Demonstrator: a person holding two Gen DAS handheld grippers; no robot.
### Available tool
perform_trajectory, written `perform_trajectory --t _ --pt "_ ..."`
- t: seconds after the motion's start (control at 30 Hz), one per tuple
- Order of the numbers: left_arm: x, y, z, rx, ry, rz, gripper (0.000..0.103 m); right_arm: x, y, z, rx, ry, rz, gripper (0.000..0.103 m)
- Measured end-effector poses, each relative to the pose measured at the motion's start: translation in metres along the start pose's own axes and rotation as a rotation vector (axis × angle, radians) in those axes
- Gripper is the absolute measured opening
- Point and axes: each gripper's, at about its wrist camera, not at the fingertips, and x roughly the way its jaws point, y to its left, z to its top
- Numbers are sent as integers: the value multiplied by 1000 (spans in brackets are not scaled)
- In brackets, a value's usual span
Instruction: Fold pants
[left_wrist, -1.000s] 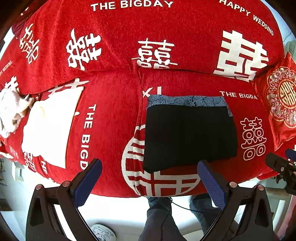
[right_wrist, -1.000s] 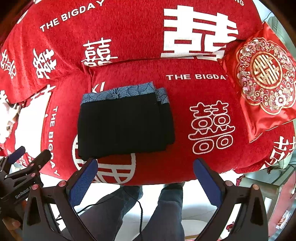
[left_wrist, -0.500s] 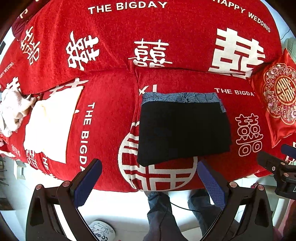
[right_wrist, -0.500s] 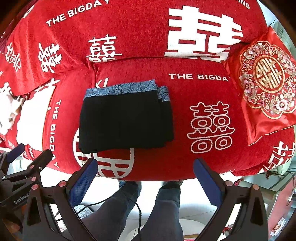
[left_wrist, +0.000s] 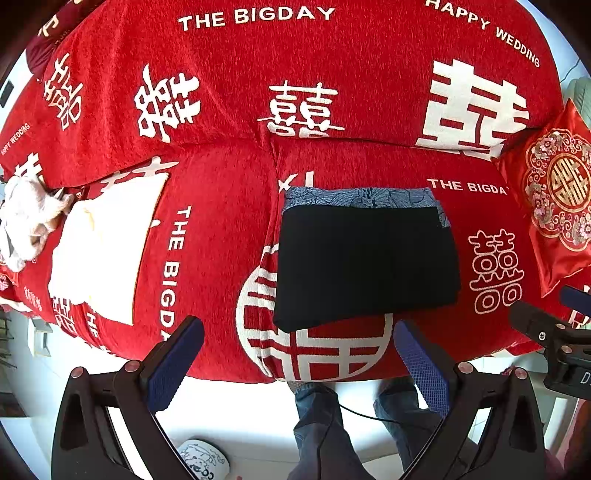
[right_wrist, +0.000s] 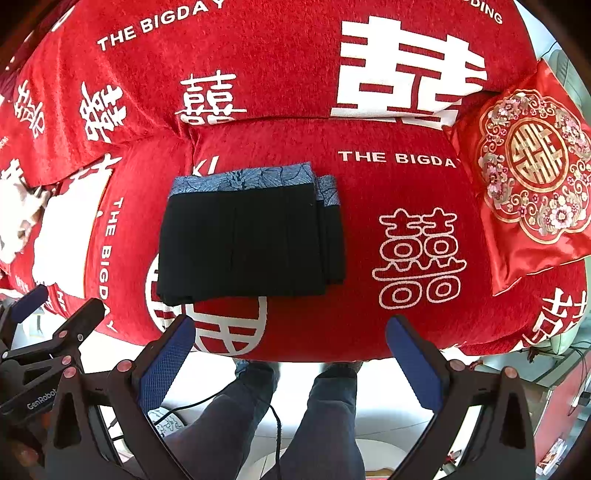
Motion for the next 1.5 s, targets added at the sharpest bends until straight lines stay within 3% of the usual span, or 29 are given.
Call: perform_trajectory --t 1.5 --pt "-2 0 1 -3 4 -1 103 -1 8 5 -19 -3 1 103"
